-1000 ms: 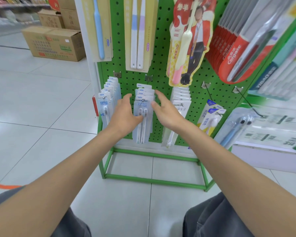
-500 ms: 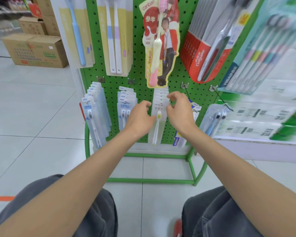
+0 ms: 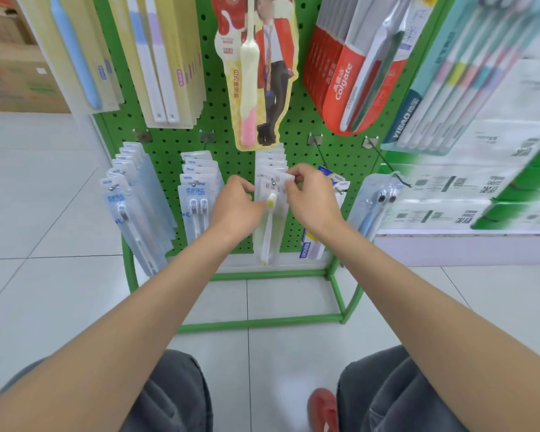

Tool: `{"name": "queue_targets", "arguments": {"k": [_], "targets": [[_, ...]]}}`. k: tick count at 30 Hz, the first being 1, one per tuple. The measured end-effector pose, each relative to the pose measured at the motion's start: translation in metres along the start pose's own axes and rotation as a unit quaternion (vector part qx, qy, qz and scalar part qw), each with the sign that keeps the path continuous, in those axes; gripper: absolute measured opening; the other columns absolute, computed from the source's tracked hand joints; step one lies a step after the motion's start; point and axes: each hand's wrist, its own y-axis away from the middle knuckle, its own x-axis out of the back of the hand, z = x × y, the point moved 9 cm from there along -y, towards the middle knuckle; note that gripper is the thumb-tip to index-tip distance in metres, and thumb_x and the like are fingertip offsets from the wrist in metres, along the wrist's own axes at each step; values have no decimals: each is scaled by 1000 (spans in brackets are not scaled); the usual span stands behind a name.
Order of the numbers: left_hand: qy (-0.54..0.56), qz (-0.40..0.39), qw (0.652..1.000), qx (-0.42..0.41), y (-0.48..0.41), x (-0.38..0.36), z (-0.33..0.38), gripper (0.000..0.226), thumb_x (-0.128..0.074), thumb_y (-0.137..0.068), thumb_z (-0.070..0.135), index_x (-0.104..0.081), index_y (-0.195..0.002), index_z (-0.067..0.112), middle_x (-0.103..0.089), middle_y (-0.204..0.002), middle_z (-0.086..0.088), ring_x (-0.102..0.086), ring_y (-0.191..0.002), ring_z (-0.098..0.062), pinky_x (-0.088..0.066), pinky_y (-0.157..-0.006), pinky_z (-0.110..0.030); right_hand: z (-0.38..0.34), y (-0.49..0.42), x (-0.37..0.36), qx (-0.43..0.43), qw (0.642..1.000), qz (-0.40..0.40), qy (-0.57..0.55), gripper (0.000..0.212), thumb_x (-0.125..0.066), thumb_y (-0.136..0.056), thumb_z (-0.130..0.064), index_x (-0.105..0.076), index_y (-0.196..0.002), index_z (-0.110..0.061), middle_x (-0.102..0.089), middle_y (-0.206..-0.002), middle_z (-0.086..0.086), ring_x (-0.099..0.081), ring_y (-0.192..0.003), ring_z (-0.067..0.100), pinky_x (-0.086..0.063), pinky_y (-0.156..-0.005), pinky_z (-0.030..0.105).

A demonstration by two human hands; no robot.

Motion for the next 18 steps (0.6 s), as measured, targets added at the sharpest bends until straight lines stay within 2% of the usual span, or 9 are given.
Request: {"name": "queue_targets", "arguments": {"k": [2, 4, 7, 9, 10, 12, 14, 16, 18], "targets": [[-2, -13, 1000, 12, 0, -3, -6, 31, -62, -91, 13, -48, -118, 13, -47, -86, 8, -49, -72, -7, -42, -64, -24, 5, 9, 5, -10, 1000, 10, -19, 15, -45, -97, -6, -57, -93, -14, -59, -79, -2, -63, -77, 27, -50, -66, 37], [-17, -42, 999, 20, 1, -11, -8, 36, -63, -91, 15, -47, -122, 12, -50, -91, 5, -52, -74, -9, -44, -64, -26, 15, 22, 10, -19, 999, 19, -33, 14, -45, -97, -8, -56, -93, -16, -60, -79, -3, -65, -79, 27, -51, -69, 38], [-47, -105, 993, 37, 2, -28, -11, 51, -67, -88, 17, -44, -132, 8, -56, -105, -6, -59, -93, -22, -48, -78, -34, 31, 39, 15, -32, 997, 14, -62, 14, -46, -96, -11, -58, -93, -18, -59, -81, -8, -65, -76, 27, -50, -67, 37], [-52, -141, 988, 37, 6, -40, -11, 53, -70, -86, 17, -47, -133, 10, -51, -108, -4, -56, -100, -22, -50, -89, -36, 41, 45, 16, -44, 995, 6, -86, 15, -47, -96, -11, -58, -92, -20, -58, -81, -8, -64, -72, 28, -51, -65, 38], [-49, -160, 985, 31, 9, -46, -10, 49, -72, -85, 16, -51, -128, 12, -51, -110, -3, -55, -102, -20, -51, -89, -33, 45, 47, 17, -51, 994, -1, -97, 16, -48, -97, -10, -58, -90, -22, -57, -81, -7, -63, -67, 25, -50, -63, 36], [-25, -197, 980, 10, 18, -60, -11, 25, -72, -85, 10, -61, -105, 17, -58, -102, -2, -59, -94, -16, -50, -74, -20, 53, 51, 16, -61, 990, -26, -123, 20, -50, -97, -9, -57, -86, -25, -57, -79, -5, -60, -59, 14, -47, -58, 29], [10, -215, 977, -11, 28, -70, -10, 20, -70, -88, 5, -61, -87, 22, -64, -86, 3, -61, -74, -6, -47, -58, -9, 57, 54, 17, -60, 988, -44, -133, 20, -52, -97, -11, -58, -83, -24, -57, -76, -4, -58, -55, 8, -44, -57, 26], [34, -209, 977, -36, 33, -75, -10, 21, -70, -88, 6, -62, -85, 25, -65, -79, 10, -60, -64, 7, -47, -61, -7, 57, 53, 20, -52, 990, -46, -121, 13, -61, -94, -19, -61, -81, -21, -56, -71, -6, -56, -57, 10, -43, -57, 25], [47, -196, 978, -53, 38, -75, -11, 15, -72, -88, 11, -65, -89, 24, -69, -80, 10, -63, -70, 6, -52, -73, -17, 53, 51, 22, -46, 993, -44, -103, 18, -69, -88, -29, -63, -78, -15, -54, -64, -7, -50, -58, 12, -42, -59, 27]]}}
